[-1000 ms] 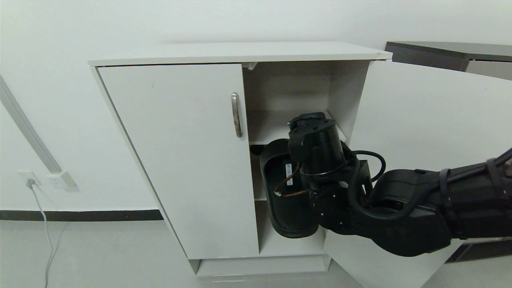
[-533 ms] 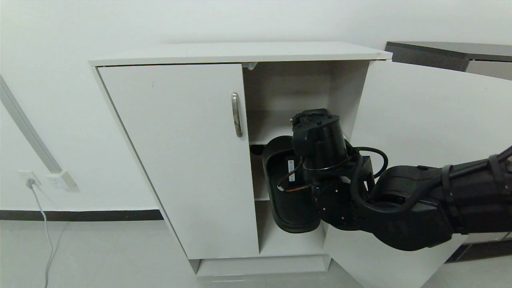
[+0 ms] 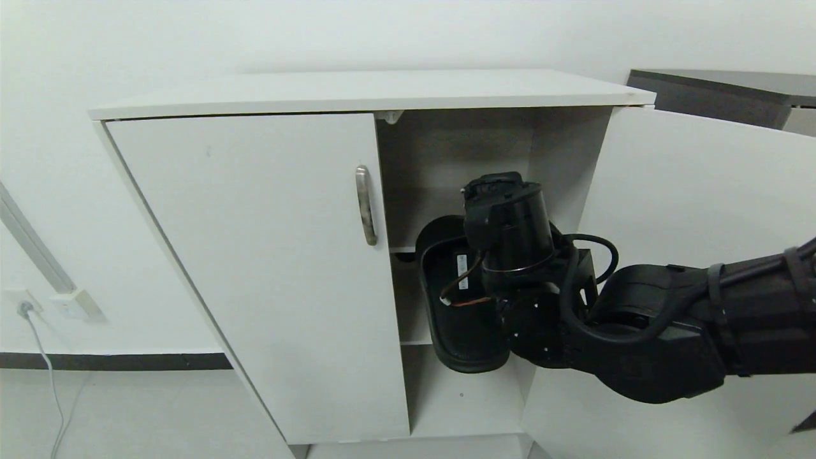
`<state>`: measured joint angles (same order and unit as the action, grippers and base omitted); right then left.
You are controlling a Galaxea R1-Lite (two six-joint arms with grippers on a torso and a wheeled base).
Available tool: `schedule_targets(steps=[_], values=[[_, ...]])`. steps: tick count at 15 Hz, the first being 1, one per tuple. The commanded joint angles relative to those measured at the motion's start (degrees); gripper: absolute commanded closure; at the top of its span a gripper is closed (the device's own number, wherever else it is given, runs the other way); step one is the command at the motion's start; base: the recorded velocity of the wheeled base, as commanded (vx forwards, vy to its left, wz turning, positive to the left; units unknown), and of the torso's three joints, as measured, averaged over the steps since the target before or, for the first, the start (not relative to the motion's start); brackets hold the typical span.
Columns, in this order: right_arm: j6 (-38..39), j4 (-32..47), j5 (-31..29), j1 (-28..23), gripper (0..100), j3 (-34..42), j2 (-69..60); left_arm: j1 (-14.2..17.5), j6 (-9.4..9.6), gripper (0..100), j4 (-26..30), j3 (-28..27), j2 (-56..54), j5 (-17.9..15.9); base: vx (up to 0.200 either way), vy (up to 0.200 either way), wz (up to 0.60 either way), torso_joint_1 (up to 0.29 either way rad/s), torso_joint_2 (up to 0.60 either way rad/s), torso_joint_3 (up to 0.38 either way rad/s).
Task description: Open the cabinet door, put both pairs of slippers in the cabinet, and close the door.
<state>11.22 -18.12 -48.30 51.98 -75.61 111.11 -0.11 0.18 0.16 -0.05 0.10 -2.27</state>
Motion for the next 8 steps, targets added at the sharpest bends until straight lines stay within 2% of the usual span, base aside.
schedule_targets(steps=[1,6,8], values=[[0.0,0.0,0.0,0.0,100,0.1,-0.2,-0.1,-0.01,100,0.0,0.0,0.0,0.0,0.2,0.0,0.0,0.002,0.0,0.002],[0.5,0.0,0.8,-0.1,100,0.1,0.5,0.0,-0.01,100,0.0,0.0,0.0,0.1,0.2,0.0,0.0,0.002,0.0,0.004],[0.4,-0.9,0.9,-1.1,100,-0.4,1.8,-0.1,-0.01,100,0.0,0.0,0.0,0.1,0.0,0.0,0.0,0.0,0.0,0.0]])
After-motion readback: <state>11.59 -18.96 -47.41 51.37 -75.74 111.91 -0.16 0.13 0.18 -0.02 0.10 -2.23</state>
